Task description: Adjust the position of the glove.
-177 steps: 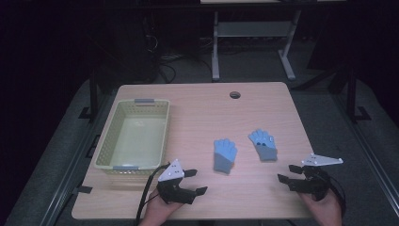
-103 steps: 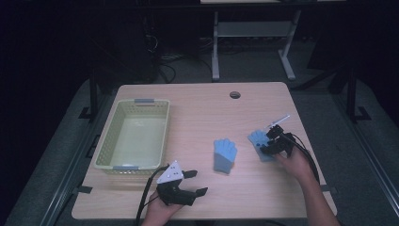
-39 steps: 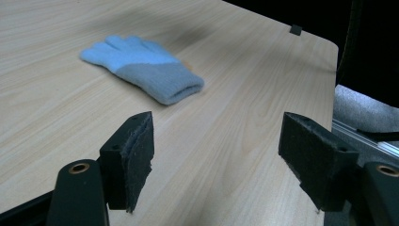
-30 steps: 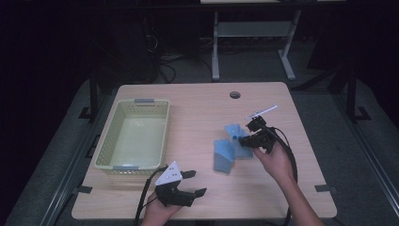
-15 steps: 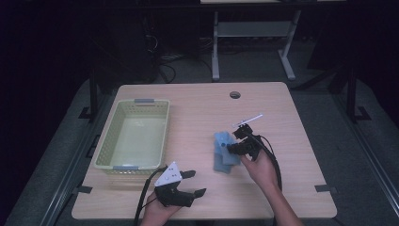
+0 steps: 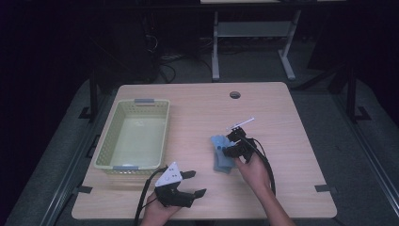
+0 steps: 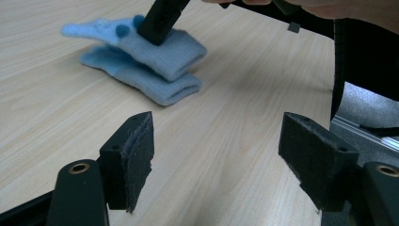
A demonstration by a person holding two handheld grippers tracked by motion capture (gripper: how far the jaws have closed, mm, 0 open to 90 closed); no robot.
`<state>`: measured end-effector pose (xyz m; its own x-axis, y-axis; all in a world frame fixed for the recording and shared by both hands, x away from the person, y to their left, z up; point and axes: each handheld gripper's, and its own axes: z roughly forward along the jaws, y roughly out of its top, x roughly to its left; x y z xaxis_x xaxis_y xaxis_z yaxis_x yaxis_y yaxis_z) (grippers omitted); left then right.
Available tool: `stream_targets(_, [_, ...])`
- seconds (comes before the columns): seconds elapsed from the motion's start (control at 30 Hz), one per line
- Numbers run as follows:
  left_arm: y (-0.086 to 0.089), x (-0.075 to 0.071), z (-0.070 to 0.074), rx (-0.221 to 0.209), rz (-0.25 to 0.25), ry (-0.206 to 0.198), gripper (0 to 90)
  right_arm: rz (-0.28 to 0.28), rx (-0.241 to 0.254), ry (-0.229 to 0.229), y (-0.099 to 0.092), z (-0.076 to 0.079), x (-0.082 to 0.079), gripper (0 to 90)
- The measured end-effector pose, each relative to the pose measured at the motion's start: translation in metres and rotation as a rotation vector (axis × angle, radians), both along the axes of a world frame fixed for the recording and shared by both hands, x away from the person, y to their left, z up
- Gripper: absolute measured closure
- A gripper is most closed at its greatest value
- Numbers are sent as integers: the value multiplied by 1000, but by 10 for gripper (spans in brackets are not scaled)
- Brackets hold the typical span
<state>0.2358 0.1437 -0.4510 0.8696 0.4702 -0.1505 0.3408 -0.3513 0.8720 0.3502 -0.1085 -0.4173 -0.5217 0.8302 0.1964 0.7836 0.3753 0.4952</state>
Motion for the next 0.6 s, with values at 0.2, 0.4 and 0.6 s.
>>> stream_targets(0.2, [-1, -1, 1, -3, -1, -4, 267, -8, -12, 29, 2, -11, 2, 714])
stream_targets(0.4, [-1, -1, 0, -1, -1, -2, 267, 12, 7, 7, -2, -9, -1, 594])
stream_targets(0.6, [-2, 7, 0, -18, 37, 36, 340, 3, 96, -14, -29, -3, -13, 650])
